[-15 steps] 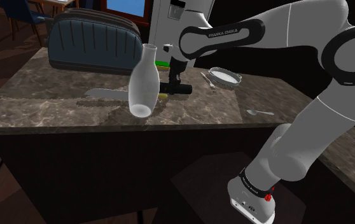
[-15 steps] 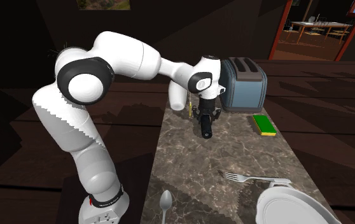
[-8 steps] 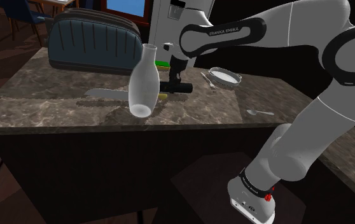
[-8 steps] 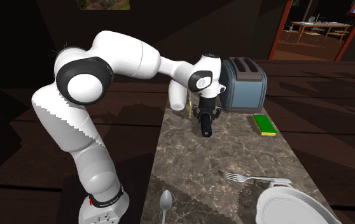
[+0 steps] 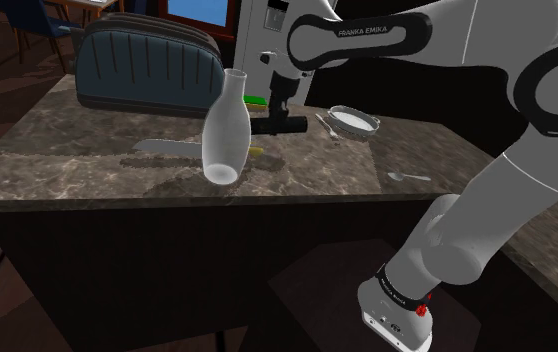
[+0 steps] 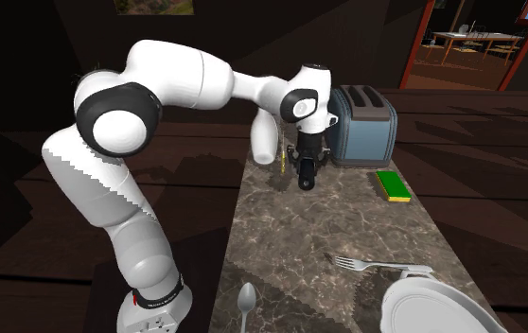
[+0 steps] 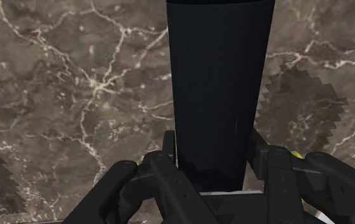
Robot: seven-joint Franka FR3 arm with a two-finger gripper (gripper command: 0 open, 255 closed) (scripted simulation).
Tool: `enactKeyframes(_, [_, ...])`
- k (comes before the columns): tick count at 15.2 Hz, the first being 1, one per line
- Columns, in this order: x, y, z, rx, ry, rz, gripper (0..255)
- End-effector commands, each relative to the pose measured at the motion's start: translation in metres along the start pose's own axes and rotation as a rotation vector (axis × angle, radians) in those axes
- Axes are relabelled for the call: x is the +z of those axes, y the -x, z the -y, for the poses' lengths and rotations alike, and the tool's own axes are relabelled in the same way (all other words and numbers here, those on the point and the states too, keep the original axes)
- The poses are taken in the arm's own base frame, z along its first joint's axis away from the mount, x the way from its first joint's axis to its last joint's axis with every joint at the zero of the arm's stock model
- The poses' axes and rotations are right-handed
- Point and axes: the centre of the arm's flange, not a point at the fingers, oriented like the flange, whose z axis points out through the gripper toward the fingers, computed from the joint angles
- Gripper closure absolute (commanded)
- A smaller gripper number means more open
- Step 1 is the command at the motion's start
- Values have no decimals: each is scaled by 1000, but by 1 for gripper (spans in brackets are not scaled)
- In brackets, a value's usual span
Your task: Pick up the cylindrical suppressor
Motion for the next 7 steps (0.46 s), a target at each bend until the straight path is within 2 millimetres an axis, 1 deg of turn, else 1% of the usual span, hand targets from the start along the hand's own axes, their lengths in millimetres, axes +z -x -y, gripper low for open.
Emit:
enactKeyframes(1, [-11, -1, -1, 0, 0, 0, 255])
enactKeyframes(5, [-32, -1, -1, 0, 0, 0, 255])
enactKeyframes(7, [-33, -1, -1, 0, 0, 0, 255])
